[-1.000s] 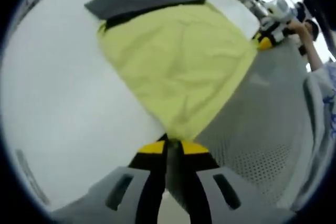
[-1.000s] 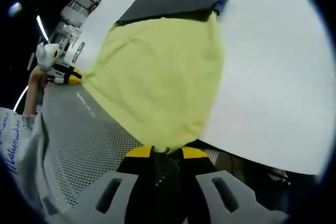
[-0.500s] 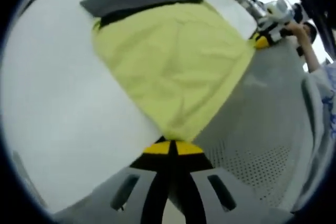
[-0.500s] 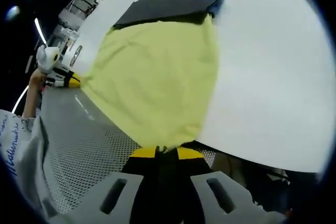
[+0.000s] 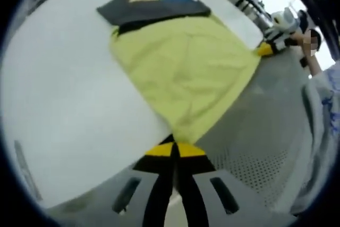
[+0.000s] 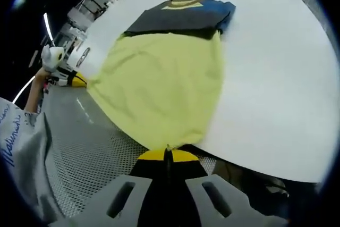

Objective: Fold the garment on the visible template until the final outline fits inside the template.

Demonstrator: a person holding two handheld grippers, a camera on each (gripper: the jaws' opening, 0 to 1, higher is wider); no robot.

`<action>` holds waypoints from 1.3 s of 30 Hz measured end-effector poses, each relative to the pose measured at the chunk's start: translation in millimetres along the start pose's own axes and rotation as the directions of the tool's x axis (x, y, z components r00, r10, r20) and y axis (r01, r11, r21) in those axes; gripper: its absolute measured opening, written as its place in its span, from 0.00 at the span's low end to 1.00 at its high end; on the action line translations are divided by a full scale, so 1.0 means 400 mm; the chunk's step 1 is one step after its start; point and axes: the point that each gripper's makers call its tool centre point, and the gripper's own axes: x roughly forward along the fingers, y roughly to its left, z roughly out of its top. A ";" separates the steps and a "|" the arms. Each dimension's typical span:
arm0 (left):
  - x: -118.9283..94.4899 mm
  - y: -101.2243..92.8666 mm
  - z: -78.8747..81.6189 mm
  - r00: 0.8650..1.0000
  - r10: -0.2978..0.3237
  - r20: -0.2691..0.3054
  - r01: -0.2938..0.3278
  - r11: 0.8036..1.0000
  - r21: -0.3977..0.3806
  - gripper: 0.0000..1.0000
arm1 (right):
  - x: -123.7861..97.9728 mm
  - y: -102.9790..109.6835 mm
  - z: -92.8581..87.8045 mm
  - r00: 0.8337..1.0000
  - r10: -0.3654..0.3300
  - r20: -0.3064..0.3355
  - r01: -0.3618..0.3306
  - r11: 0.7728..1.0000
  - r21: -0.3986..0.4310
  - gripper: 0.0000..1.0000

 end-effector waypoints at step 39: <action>0.052 -0.025 0.006 0.995 -0.090 -0.047 0.089 0.996 -0.021 0.00 | -0.032 -0.004 0.015 0.998 -0.005 0.061 0.005 1.000 -0.007 0.01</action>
